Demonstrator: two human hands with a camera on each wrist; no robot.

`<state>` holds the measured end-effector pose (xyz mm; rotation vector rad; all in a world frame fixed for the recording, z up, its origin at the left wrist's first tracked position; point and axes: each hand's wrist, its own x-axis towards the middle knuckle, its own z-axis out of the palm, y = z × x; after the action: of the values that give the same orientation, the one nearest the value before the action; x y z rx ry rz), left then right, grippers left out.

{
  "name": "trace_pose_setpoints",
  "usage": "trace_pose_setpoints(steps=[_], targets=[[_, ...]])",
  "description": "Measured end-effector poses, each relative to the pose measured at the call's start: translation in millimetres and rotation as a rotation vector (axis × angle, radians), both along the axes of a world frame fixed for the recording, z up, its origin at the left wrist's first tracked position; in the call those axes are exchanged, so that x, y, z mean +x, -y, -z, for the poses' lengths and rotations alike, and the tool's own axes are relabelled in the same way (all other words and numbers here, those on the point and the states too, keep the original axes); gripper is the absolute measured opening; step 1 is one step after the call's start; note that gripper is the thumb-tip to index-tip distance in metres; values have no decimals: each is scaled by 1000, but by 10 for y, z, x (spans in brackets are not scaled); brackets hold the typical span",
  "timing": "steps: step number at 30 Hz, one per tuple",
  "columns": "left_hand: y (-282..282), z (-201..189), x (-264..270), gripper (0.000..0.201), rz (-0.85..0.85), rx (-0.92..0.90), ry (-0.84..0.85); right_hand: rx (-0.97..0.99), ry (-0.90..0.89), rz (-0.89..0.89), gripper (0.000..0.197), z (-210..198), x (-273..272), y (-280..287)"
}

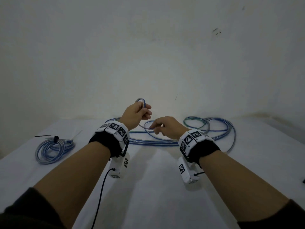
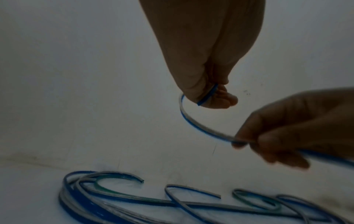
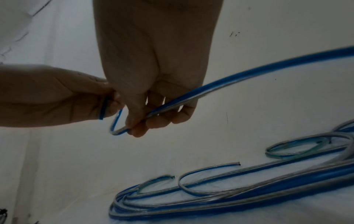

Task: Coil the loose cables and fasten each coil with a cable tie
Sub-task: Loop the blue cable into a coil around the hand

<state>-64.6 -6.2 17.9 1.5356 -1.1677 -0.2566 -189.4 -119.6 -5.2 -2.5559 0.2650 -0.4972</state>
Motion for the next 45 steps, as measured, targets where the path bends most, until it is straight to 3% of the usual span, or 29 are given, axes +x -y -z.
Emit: trace_pose_setpoints(steps=[4, 8, 14, 17, 23, 26, 31, 36, 41, 45], targets=[[-7, 109, 51, 18, -30, 105, 156, -70, 61, -49, 19, -77, -12, -31], [-54, 109, -3, 21, -10, 246, 187, -111, 160, -31, 7, -96, -45, -17], [-45, 61, -63, 37, 30, 325, 159, -457, 217, 97, 16, -101, -33, 11], [-57, 44, -68, 38, 20, 334, 102, -433, 158, 87, 13, -57, -59, 64], [-71, 82, -91, 37, 146, 409, 47, -330, 225, 123, 16, -78, -88, 75], [-87, 50, -105, 38, 181, 341, -47, -273, 287, 150, 11, -80, -84, 84], [-139, -49, -71, 39, 193, 255, -180, -219, 252, 130, 18, -2, -80, 185], [-203, -84, -13, 42, 212, 187, -343, -192, 139, 305, 28, 106, -87, 263], [-217, -87, 21, 42, 209, 90, -463, 21, 244, 215, 14, 160, -57, 175], [-259, -98, 110, 42, 195, 68, -533, 23, 331, 162, 7, 164, -27, 155]])
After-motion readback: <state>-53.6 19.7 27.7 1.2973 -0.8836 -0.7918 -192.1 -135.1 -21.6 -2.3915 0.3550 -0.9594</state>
